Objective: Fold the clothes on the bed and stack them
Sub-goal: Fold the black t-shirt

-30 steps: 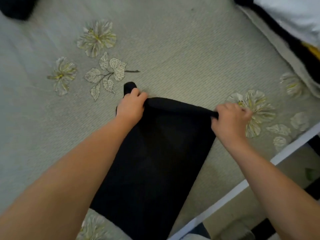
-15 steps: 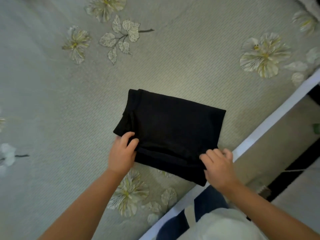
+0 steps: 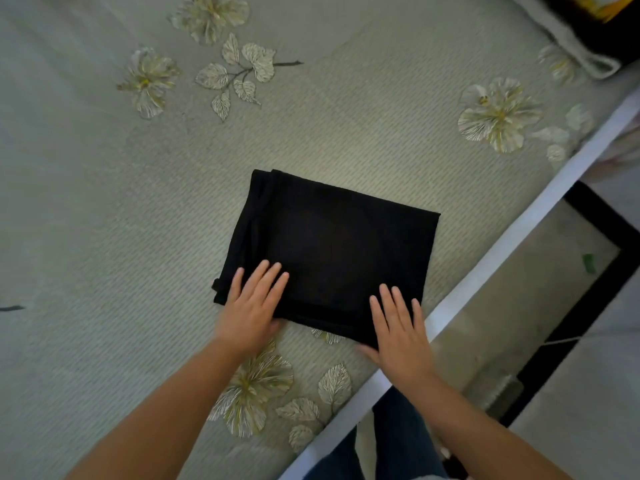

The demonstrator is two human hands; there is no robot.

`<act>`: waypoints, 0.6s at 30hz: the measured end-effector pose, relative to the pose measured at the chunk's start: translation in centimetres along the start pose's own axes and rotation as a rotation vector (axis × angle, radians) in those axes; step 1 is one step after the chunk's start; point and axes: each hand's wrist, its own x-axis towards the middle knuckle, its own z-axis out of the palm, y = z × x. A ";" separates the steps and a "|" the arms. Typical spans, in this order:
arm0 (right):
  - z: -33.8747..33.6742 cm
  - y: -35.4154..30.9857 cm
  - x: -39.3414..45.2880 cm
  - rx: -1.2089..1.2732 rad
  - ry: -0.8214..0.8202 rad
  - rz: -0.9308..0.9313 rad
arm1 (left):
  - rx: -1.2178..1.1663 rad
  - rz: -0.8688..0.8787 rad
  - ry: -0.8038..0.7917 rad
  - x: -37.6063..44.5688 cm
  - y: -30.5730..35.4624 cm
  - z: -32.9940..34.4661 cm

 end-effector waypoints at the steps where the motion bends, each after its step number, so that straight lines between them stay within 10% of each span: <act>1: 0.0 0.2 0.0 0.003 -0.019 -0.005 | 0.001 0.027 -0.065 0.6 -0.5 0.6; 9: -1.8 2.8 2.5 -0.069 0.025 -0.144 | -0.049 0.037 -0.163 2.8 -1.2 -0.2; 18: -14.4 10.9 10.7 0.358 0.092 -0.115 | -0.193 -0.047 0.311 9.5 0.8 -12.4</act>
